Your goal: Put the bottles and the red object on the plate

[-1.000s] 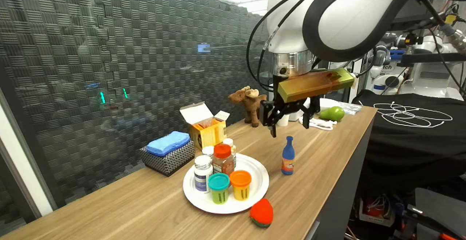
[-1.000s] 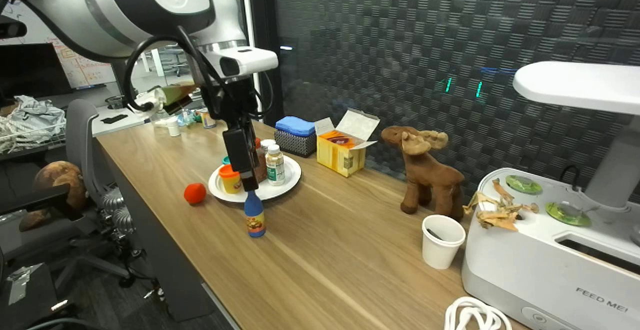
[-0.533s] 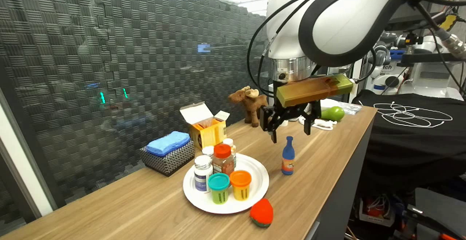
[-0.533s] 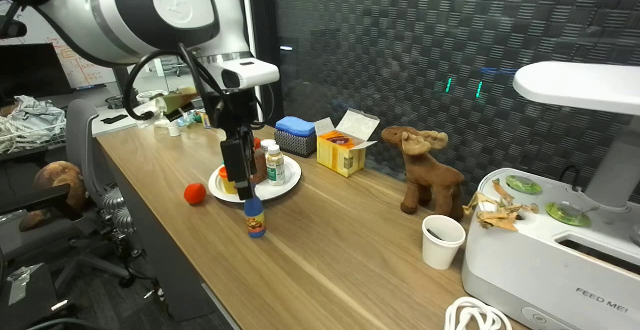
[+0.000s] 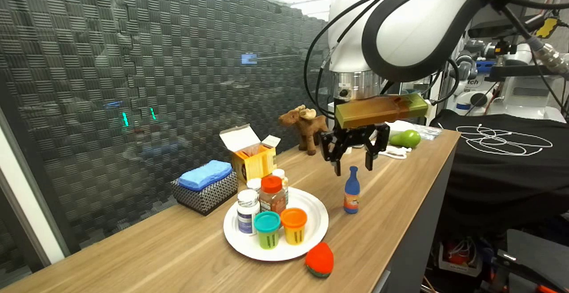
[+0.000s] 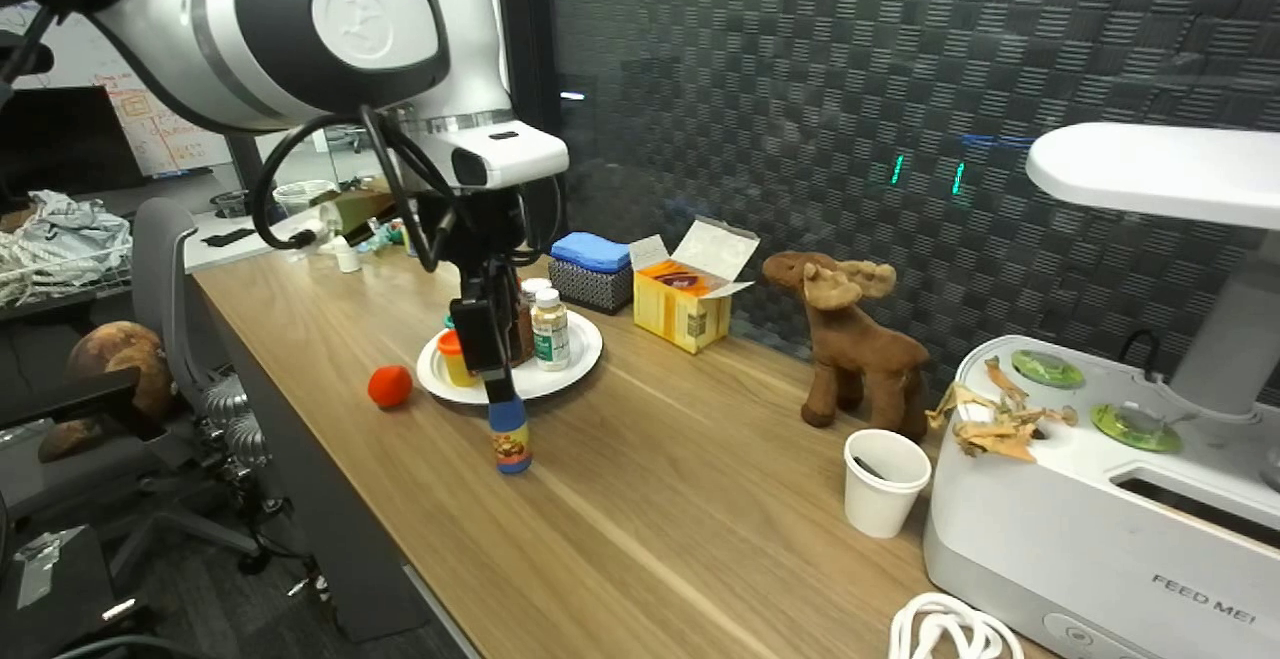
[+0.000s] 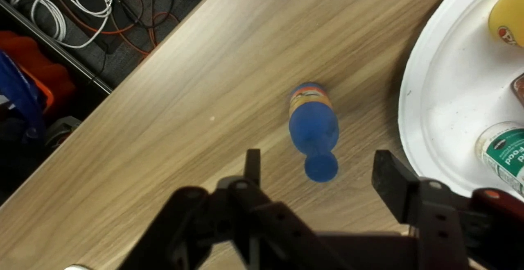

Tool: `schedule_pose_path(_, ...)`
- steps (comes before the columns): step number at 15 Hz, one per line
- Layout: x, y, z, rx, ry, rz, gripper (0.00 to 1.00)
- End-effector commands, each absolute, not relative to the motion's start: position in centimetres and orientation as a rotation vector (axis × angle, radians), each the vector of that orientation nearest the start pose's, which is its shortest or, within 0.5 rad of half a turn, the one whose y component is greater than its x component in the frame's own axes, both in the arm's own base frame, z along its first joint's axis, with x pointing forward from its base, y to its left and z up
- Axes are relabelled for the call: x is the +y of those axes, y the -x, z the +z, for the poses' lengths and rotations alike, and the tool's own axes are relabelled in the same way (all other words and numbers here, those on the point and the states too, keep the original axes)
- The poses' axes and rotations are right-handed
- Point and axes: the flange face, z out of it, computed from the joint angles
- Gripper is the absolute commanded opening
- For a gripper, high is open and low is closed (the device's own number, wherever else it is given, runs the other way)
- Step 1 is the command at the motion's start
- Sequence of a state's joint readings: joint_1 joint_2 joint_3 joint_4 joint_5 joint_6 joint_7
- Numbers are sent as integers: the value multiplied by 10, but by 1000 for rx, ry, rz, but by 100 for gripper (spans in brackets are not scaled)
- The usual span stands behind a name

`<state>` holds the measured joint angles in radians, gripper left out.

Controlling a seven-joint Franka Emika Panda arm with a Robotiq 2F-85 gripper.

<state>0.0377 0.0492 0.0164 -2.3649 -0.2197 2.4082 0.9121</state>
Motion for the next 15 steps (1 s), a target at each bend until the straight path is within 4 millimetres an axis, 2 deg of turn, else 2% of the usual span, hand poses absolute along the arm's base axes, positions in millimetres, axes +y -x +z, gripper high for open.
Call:
schedule_pose_path(1,20,-506,313,1136,3027,-155,42)
schedule_pose_path(4,17,-505,313,1145,3015,-160,18)
schedule_pose_path(5,17,-505,312,1147,3013,-154,14)
schedule_pose_path(8,18,-501,311,1146,3019,-141,9)
schedule_pose_path(12,23,-500,318,1146,3037,-190,10)
schedule_pose_path(13,23,-501,319,1151,3035,-195,5)
schedule_pose_path(14,22,-501,319,1155,3036,-205,7)
schedule_pose_path(15,21,-501,320,1152,3042,-215,3)
